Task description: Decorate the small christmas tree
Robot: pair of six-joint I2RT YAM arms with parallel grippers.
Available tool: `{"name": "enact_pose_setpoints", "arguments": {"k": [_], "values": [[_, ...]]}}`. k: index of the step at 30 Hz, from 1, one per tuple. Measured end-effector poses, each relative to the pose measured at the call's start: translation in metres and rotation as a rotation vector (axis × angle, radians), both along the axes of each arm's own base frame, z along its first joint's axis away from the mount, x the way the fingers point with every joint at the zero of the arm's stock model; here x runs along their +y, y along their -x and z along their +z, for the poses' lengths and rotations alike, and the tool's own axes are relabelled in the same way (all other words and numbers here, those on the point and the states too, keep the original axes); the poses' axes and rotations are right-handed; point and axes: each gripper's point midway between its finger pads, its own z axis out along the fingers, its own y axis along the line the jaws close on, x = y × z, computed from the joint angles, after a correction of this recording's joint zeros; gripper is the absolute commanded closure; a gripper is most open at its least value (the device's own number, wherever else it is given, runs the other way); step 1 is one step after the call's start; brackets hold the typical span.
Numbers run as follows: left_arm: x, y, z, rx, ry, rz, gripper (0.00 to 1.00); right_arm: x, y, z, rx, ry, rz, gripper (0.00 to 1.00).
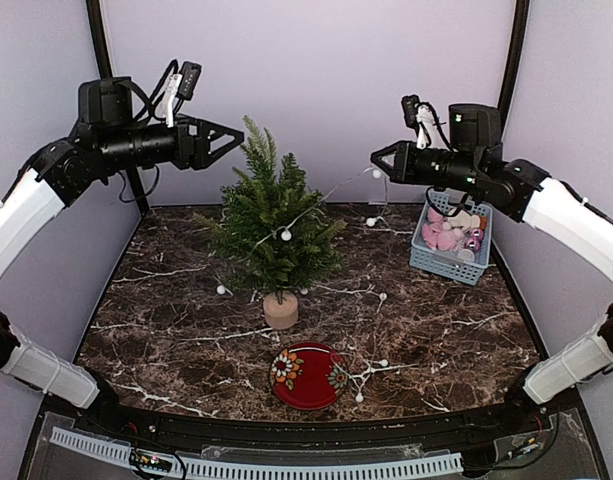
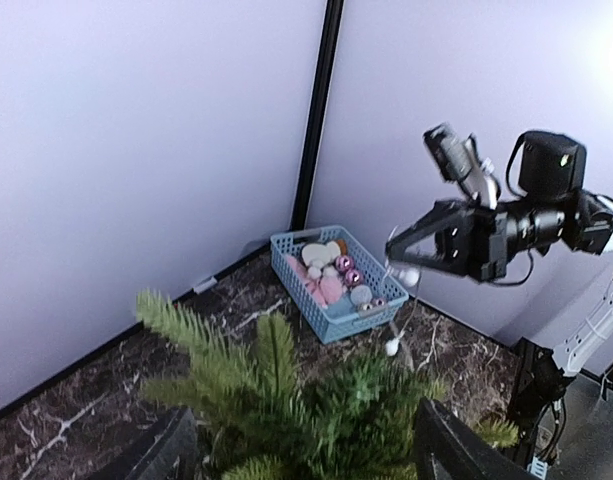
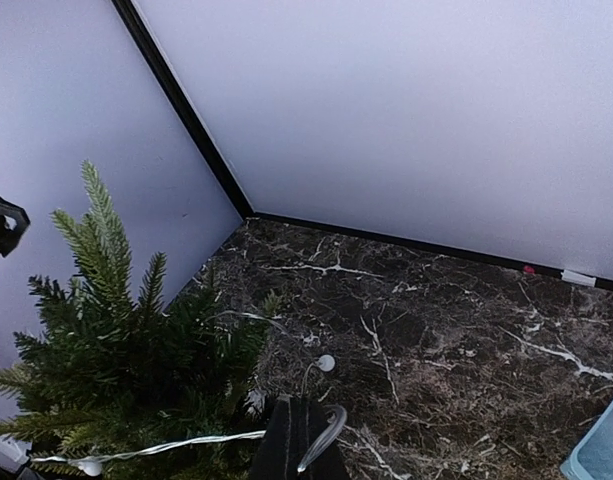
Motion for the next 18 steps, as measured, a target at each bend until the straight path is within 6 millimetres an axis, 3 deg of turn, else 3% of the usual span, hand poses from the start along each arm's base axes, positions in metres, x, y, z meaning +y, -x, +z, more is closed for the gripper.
{"name": "enact_pose_setpoints", "arguments": {"k": [3, 7, 13, 18], "values": [[-0.017, -0.012, 0.028, -0.053, 0.009, -0.009, 0.24, 0.006, -0.014, -0.016, 0.028, 0.013, 0.011, 1.00], [-0.040, -0.033, 0.050, -0.100, 0.003, -0.008, 0.22, 0.021, -0.029, -0.030, 0.058, 0.020, 0.044, 1.00], [-0.064, -0.068, 0.054, -0.093, -0.019, 0.003, 0.23, 0.044, -0.044, -0.031, 0.055, 0.003, 0.107, 1.00], [-0.084, -0.081, 0.047, -0.073, -0.030, -0.033, 0.27, 0.057, -0.043, -0.012, 0.000, -0.042, 0.177, 1.00]]}}
